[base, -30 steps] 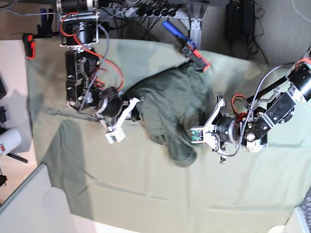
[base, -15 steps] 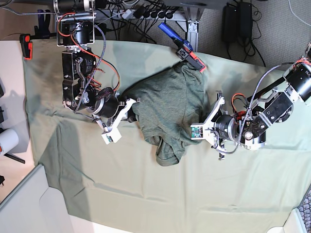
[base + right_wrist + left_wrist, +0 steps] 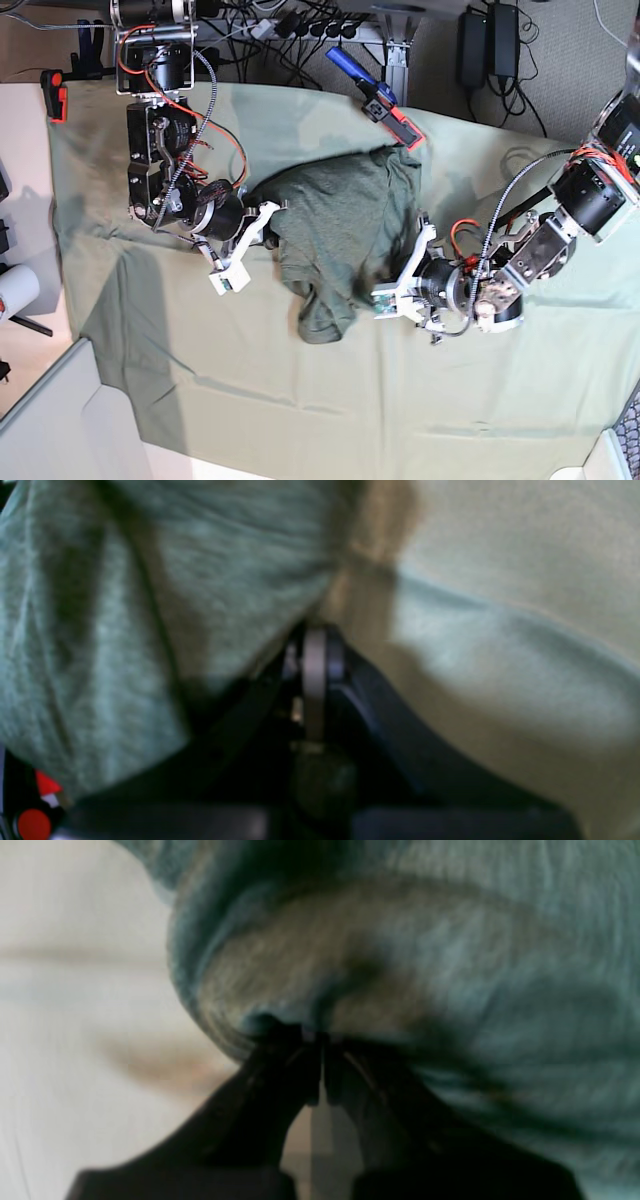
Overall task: Fold the T-shirt properly
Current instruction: 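Pull the held shirt edge away from the right gripper, spreading the shirt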
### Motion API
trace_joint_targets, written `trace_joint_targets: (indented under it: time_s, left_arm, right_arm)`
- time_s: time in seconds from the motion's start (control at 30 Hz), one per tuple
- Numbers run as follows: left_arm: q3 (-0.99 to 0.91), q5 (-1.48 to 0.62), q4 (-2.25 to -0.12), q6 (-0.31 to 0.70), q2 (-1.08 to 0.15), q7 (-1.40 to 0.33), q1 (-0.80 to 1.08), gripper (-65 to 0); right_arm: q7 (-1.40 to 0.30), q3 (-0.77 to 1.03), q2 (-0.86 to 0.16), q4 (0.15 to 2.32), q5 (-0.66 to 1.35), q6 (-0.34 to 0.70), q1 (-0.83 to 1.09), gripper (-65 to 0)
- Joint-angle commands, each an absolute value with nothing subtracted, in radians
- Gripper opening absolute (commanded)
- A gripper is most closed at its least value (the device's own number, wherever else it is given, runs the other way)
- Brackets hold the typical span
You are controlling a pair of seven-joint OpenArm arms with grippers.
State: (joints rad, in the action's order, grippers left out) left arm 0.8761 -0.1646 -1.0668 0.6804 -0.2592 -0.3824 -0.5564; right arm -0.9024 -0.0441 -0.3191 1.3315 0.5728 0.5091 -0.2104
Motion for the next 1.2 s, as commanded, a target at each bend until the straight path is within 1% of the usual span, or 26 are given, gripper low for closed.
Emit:
trace_joint_targets:
  time_s: [0.0, 0.17, 0.3, 0.4, 0.5, 0.63, 0.77, 0.87, 0.97, 1.1, 1.13, 1.17]
  left_arm:
    - [0.877, -0.143, -1.052, 0.67, -0.237, -0.375, -0.58, -65.0]
    - [0.877, -0.102, -0.977, 0.67, -0.171, -0.337, -0.621, -65.0]
    - [0.877, -0.111, -0.972, 0.667, -0.176, -0.355, -0.647, -65.0]
    - [0.875, -0.116, -0.993, 0.654, -0.212, -0.355, -0.654, -65.0]
    - [0.875, -0.149, -1.04, 0.644, -0.274, -0.356, -0.652, -65.0]
    - [0.875, -0.206, -1.135, 0.643, -0.367, -0.361, -0.648, -65.0]
    - [0.863, -0.246, -1.246, 0.63, -0.43, -0.389, -0.647, -65.0]
    - [0.826, -0.321, -1.322, 0.622, -0.447, -0.454, -0.644, -63.2]
    - [0.775, -0.385, -1.374, 0.623, -0.455, -0.497, -0.642, -62.8]
    - [0.714, -0.467, -1.386, 0.684, -0.455, -0.522, -0.642, -62.6]
    - [0.71, -0.487, -1.386, 0.698, -0.455, -0.527, -0.642, -60.4]
    - [0.71, -0.498, -1.386, 0.698, -0.455, -0.535, -0.642, -56.7]
  right_arm:
    - [-0.928, -0.041, -0.33, 1.343, 0.569, 0.523, -0.218, -65.0]
    - [-0.949, -0.041, -0.33, 1.343, 0.599, 0.523, -0.218, -65.0]
    - [-0.951, -0.041, -0.33, 1.344, 0.639, 0.524, -0.204, -65.0]
    - [-0.951, -0.041, -0.33, 1.349, 0.655, 0.524, -0.171, -65.0]
    - [-0.944, -0.041, -0.329, 1.373, 0.655, 0.524, -0.133, -65.0]
    - [-0.943, -0.041, -0.33, 1.439, 0.65, 0.524, -0.084, -65.0]
    - [-0.944, -0.041, -0.33, 1.484, 0.651, 0.524, -0.065, -65.0]
    - [-0.941, -0.041, -0.33, 1.5, 0.634, 0.523, -0.067, -65.0]
    - [-0.939, -0.037, -0.33, 1.515, 0.619, 0.523, -0.069, -65.0]
    - [-0.938, -0.009, -0.33, 1.515, 0.617, 0.523, -0.072, -65.0]
    - [-0.939, 0.001, -0.33, 1.515, 0.617, 0.523, -0.071, -65.0]
    - [-0.939, 0.008, -0.33, 1.515, 0.617, 0.523, -0.072, -65.0]
